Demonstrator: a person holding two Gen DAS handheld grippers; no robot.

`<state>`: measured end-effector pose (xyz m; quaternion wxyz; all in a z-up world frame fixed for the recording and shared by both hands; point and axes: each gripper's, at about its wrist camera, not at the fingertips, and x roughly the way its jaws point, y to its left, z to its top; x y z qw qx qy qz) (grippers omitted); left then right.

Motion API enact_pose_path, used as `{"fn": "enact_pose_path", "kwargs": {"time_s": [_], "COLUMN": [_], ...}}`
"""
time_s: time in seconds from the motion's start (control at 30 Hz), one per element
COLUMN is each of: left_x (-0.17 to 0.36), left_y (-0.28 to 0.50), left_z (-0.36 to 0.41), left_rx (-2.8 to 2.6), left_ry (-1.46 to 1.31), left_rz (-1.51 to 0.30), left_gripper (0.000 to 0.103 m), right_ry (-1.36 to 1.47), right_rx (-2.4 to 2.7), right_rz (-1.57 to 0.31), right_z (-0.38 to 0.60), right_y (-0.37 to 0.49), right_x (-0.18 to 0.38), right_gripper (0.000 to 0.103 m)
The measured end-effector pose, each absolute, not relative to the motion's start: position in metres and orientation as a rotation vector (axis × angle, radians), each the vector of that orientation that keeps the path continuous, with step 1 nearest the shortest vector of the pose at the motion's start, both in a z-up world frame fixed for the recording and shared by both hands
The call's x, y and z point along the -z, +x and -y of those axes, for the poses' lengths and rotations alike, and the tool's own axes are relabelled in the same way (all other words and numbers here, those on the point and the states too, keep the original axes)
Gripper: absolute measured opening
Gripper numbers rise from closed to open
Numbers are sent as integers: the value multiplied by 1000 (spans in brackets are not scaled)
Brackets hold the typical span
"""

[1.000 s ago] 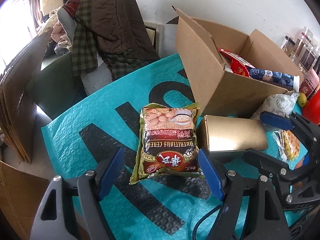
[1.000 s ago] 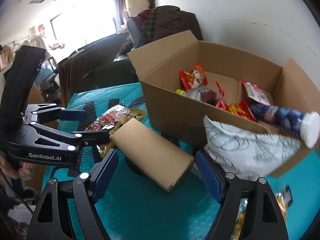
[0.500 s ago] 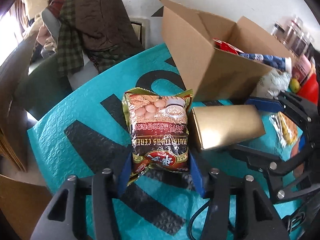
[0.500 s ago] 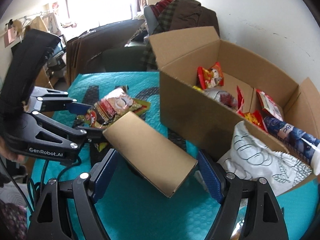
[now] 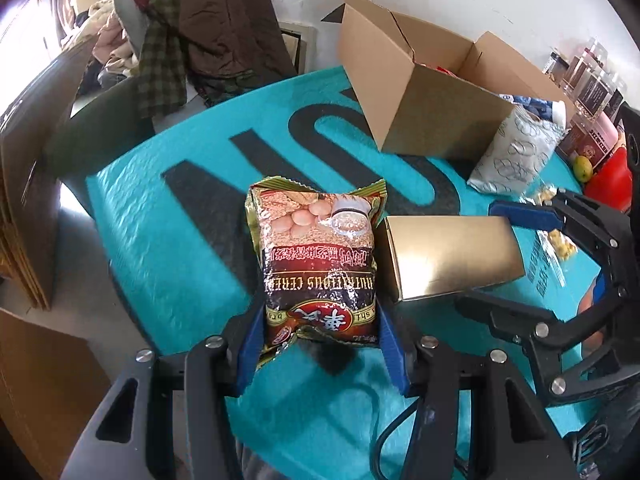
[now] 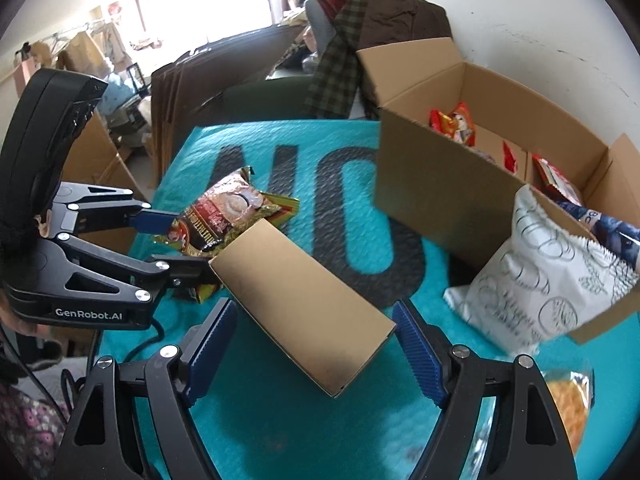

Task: Organize snacks
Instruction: 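Lift the cereal bag and gold box with both grippers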

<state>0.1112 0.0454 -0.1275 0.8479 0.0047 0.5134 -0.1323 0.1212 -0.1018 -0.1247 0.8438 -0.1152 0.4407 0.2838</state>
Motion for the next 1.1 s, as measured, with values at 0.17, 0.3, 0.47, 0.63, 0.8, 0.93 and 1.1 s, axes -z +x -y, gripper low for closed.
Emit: {"fn": "enact_pose_path", "kwargs": {"time_s": [0.17,0.3,0.47,0.63,0.8,0.93,1.1], "left_x": [127,126,127,126,126,126,126], "left_y": [99,95,92,89,88,83,71], "left_z": [-47,-50,-53,-53,-51,-47,-37], "left_rx": [261,263,255,248,247,268,304], "left_ry": [-4,-26,-36,-37,-35,-33,-21], "left_rz": [-1085,-1090,-1093,-1095,-1094,-1096,-1099], "left_gripper": [51,51,51,51,51,51,51], "right_ry": [-318,-360,-394,-421,-366,-366,-330], "right_rx": [-587,-632,-747,-743,-657,-586,-505], "right_rz": [-895,-860,-870,-925,-1028,-1050,-1067], "right_z": [94,86,76,69,78,85,96], "right_y": [116,121,129,133,136,124,109], "right_x": [122,124,132,141,149,149,149], "right_gripper": [82,90,90,66,44,43,43]}}
